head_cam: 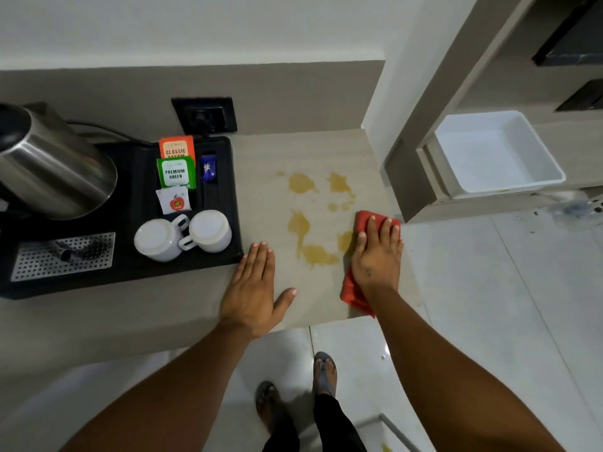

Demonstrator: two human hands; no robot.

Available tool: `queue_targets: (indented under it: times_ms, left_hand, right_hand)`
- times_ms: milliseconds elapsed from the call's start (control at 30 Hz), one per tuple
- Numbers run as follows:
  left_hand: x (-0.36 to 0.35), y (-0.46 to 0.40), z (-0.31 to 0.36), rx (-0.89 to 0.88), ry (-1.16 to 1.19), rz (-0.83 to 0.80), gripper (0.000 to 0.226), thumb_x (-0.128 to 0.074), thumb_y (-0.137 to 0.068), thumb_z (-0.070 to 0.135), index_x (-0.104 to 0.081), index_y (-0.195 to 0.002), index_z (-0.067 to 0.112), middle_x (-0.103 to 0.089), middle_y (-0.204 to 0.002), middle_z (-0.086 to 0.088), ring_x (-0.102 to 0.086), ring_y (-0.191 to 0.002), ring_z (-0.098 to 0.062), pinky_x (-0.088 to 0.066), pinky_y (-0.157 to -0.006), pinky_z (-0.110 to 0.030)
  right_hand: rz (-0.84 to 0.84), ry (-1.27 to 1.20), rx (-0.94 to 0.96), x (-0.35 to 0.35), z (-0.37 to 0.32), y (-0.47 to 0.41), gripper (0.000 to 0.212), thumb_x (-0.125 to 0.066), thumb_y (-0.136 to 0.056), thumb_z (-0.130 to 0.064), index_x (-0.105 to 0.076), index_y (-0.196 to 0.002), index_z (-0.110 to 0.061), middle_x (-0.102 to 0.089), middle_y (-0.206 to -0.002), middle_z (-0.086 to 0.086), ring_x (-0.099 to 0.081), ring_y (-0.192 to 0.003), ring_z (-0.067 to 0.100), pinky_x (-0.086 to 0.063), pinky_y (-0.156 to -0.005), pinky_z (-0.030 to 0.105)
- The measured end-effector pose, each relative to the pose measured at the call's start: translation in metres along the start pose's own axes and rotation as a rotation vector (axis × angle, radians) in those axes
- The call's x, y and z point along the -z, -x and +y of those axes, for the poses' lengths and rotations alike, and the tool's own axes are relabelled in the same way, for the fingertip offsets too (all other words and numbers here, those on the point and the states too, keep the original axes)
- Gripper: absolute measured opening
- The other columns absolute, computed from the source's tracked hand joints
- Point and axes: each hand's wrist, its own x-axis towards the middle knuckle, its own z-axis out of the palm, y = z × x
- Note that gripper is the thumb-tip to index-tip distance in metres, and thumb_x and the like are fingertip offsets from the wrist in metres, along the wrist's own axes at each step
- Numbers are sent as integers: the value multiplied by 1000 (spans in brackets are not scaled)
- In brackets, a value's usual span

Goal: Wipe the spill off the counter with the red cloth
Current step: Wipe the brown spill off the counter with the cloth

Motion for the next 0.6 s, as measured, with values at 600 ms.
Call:
queue_targets:
  times_ms: [600]
  left_hand:
    - [-13,-3,-5,16,26,12,92,-26,-99,69,-10,-162,2,-4,-172,-16,6,-159,-28,-11,-129,-48]
  right_hand:
    - [-93,114,155,7,35,-5,59,-15,-105,-48,-11,-159,-25,-8,-168,8,1,-154,29,-3,-125,50]
